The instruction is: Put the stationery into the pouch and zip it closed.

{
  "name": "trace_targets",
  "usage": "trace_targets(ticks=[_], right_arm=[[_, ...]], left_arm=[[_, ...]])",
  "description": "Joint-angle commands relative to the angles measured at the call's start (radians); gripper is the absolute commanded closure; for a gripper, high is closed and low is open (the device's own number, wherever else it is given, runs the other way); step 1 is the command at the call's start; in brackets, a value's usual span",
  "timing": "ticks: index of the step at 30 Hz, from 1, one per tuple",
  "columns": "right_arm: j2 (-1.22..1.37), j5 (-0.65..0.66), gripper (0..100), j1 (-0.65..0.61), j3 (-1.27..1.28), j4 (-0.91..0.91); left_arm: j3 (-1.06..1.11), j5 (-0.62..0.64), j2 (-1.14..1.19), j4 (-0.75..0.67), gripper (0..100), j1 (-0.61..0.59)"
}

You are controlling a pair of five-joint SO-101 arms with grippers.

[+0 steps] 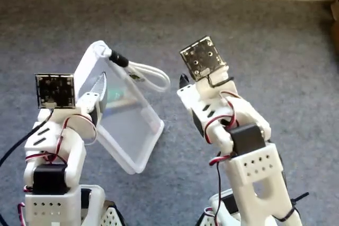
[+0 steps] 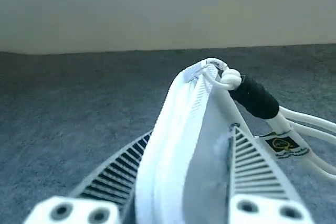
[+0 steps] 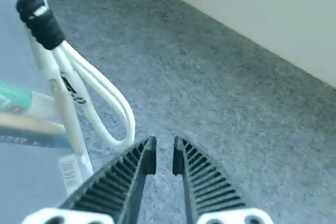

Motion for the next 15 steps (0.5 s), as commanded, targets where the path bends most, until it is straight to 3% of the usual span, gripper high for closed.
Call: trace_targets(ticks=[1, 10, 15], right_arm=[[0.002, -0.06, 94.0, 0.012, 0.044, -0.114], [0.004, -0.077, 94.0, 0.015, 0.147, -0.26], [0.004, -0.077, 94.0, 0.016, 0.22, -0.355]], left_arm=[[0.039, 0.052, -0.008, -0.107, 80, -0.045], [0.153, 0.058, -0.008, -0.256, 80, -0.071], [0.217, 0.121, -0.008, -0.353, 80, -0.068]])
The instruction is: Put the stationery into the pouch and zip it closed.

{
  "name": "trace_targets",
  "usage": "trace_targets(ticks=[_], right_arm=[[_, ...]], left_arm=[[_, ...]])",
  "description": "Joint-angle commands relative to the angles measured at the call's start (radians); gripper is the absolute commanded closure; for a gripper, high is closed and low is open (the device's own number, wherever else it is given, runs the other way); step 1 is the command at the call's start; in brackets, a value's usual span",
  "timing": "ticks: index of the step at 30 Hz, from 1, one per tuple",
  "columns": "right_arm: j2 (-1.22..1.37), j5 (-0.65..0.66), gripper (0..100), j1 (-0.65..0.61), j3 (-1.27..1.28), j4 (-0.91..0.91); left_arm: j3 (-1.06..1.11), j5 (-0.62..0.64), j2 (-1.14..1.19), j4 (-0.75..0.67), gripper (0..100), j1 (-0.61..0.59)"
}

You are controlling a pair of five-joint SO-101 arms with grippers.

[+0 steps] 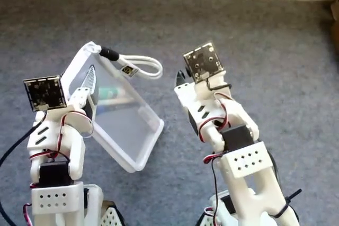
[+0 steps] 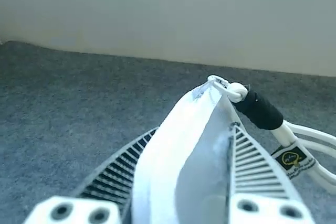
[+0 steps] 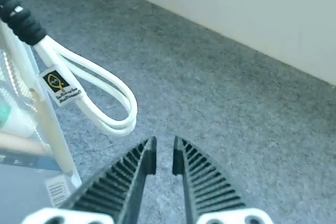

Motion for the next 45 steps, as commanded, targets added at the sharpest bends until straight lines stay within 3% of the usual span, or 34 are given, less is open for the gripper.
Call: trace_targets(ticks=[1, 11, 21, 27, 35, 45], right_arm=[[0.002, -0.011, 94.0, 0.01, 0.024, -0.074], [0.002, -0.005, 94.0, 0.01, 0.154, -0.245], [-0.002, -0.011, 94.0, 0.15, 0.188, -0.302], [-0.008, -0.011, 94.0, 0.168, 0.237, -0.271], [-0.008, -0.011, 94.0, 0.26, 0.331, -0.271], [-0.008, -0.011, 94.0, 0.26, 0.43, -0.271]], left_arm=[[0.041, 0.035, -0.005, -0.109, 80, 0.001], [0.226, 0.031, 0.004, -0.379, 80, -0.001], [0.242, 0.031, 0.002, -0.384, 80, -0.061], [0.248, 0.029, -0.005, -0.382, 80, -0.082], [0.352, -0.097, -0.005, -0.387, 80, -0.229], [0.361, -0.098, -0.005, -0.384, 80, -0.433]])
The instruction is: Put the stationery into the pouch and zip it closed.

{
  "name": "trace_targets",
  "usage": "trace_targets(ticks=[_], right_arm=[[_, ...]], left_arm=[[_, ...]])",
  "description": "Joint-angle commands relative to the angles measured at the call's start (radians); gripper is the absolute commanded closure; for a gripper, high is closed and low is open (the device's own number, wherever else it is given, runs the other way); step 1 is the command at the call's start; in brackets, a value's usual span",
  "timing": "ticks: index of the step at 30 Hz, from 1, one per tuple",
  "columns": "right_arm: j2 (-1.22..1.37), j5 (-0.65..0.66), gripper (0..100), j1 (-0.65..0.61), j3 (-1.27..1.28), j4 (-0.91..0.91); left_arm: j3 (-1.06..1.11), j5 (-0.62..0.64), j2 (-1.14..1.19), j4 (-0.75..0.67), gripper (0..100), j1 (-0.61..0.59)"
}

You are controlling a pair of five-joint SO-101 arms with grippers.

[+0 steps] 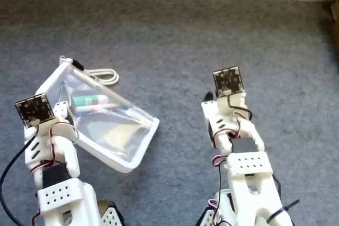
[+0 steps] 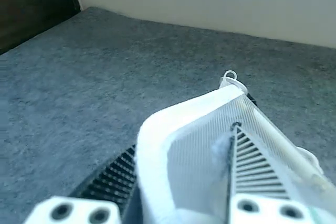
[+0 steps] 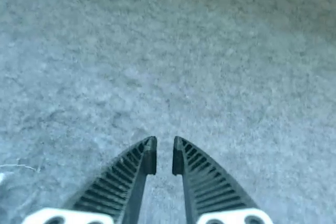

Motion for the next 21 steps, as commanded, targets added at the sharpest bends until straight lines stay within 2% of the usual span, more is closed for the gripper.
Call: trace_targets(ticks=[1, 10, 12, 15, 21], right_arm=[[-0.008, -0.011, 94.0, 0.008, 0.018, 0.002], [-0.008, -0.011, 94.0, 0.008, 0.114, -0.004], [-0.008, -0.011, 94.0, 0.008, 0.137, -0.004], [-0.008, -0.011, 94.0, 0.01, 0.165, -0.004], [-0.008, -0.011, 94.0, 0.007, 0.197, -0.004]], left_arm=[[-0.012, -0.029, -0.01, -0.014, 80, -0.101], [0.076, -0.339, -0.01, -0.012, 79, -0.223], [0.102, -0.402, -0.01, -0.012, 76, -0.266], [0.122, -0.411, -0.01, 0.006, 68, -0.349], [0.061, -0.41, -0.012, 0.089, 67, -0.421]])
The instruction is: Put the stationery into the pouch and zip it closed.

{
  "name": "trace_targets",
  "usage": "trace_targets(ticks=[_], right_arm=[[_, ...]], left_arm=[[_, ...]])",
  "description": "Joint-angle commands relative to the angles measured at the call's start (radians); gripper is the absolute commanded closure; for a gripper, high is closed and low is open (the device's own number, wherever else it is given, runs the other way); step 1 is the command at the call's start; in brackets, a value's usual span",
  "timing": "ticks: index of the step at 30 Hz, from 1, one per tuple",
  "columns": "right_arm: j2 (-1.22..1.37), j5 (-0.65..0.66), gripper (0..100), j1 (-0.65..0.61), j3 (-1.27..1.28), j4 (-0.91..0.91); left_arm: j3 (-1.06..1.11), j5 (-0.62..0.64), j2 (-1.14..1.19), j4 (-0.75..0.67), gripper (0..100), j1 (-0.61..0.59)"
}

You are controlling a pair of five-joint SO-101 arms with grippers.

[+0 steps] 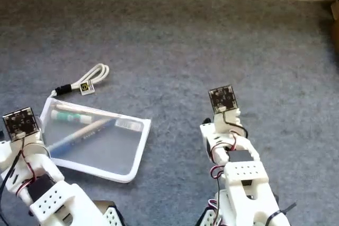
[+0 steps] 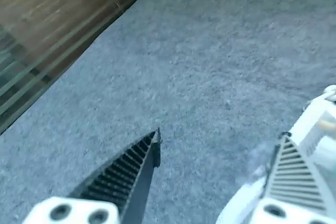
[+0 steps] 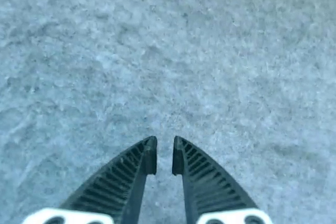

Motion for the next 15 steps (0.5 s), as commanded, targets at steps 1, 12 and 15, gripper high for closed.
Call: trace_targets(ticks=[1, 12, 15], right_arm=[[-0.008, -0.011, 94.0, 0.005, -0.002, -0.001], [-0.008, -0.011, 95.2, 0.004, 0.096, -0.004], [-0.008, -0.012, 99.5, 0.004, 0.096, -0.004]], left_arm=[[-0.045, -0.003, -0.012, 0.048, 67, -0.033], [-0.16, 0.219, -0.012, 0.21, 99, 0.381], [-0.182, 0.301, -0.012, 0.261, 100, 0.522]])
